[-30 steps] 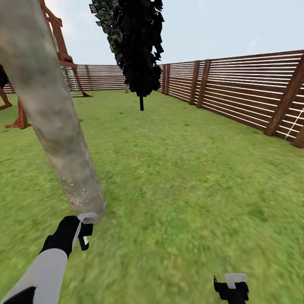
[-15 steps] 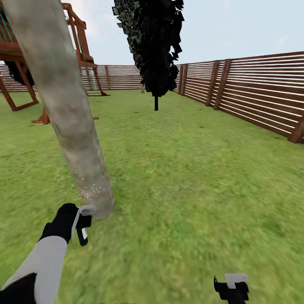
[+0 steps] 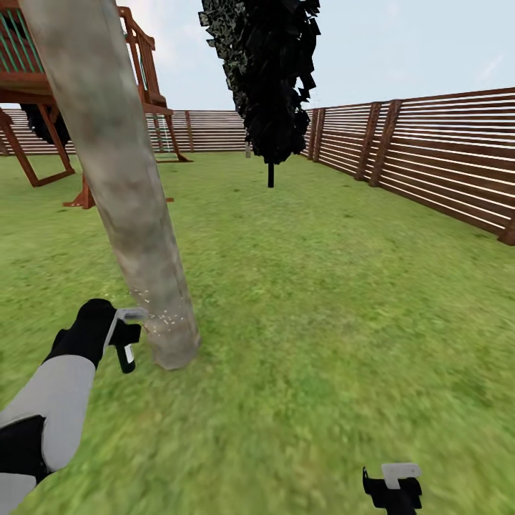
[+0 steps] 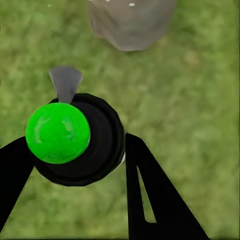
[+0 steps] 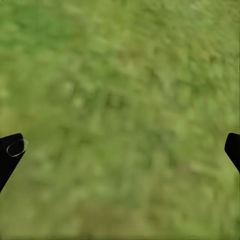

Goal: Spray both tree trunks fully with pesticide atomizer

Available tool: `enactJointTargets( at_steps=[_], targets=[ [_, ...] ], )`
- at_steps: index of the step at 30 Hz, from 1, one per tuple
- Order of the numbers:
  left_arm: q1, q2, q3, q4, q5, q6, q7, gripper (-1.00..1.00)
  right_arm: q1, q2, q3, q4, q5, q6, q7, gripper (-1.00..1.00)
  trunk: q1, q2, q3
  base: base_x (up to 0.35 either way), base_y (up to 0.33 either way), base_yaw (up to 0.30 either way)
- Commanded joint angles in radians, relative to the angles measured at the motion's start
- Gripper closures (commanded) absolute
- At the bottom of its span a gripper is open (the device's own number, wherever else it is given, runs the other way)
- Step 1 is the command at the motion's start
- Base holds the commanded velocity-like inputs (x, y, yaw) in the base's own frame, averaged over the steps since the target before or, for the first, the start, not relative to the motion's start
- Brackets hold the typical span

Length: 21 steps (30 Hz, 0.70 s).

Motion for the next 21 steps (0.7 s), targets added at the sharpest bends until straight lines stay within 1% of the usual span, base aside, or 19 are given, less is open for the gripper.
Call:
enactJointTargets(
  at_steps=[1,2,4,6,9,13,21],
  targets=[
    [0.001,0.002,-0.004,-0.001,-0.002,0.002,0.0,1.0,0.0,0.0,0.0,0.0,0.0,0.0,0.0,-1.0,0.0,0.0,0.0,0.0,0.0,0.0],
    [0.002,0.009,-0.008,-0.002,-0.002,0.004,0.0,1.0,0.0,0.0,0.0,0.0,-0.001,0.0,0.0,-1.0,0.0,0.0,0.0,0.0,0.0,0.12],
    [0.005,0.014,-0.008,-0.002,-0.002,0.006,0.0,1.0,0.0,0.001,0.0,-0.001,-0.001,0.0,0.0,-1.0,0.0,0.0,0.0,0.0,0.0,0.228],
    [0.009,0.013,-0.009,-0.003,-0.003,0.005,-0.001,1.0,0.0,0.001,0.0,-0.001,-0.001,0.0,0.0,-1.0,0.0,0.0,0.0,0.055,-0.027,0.261],
    [0.011,0.005,-0.01,-0.004,-0.004,0.004,0.001,1.0,0.0,0.001,0.0,-0.001,-0.001,0.0,0.0,-1.0,0.0,0.0,0.0,0.214,-0.148,0.057],
    [0.008,0.0,-0.009,-0.004,-0.004,0.005,0.001,1.0,0.0,0.0,0.0,0.0,-0.001,0.0,0.0,-1.0,0.0,0.0,0.0,0.161,-0.226,0.005],
    [0.007,0.0,-0.009,-0.004,-0.008,0.005,0.003,1.0,0.0,0.0,0.0,0.0,-0.001,0.0,0.0,-1.0,0.0,0.0,0.0,0.01,-0.275,0.0]
  ],
)
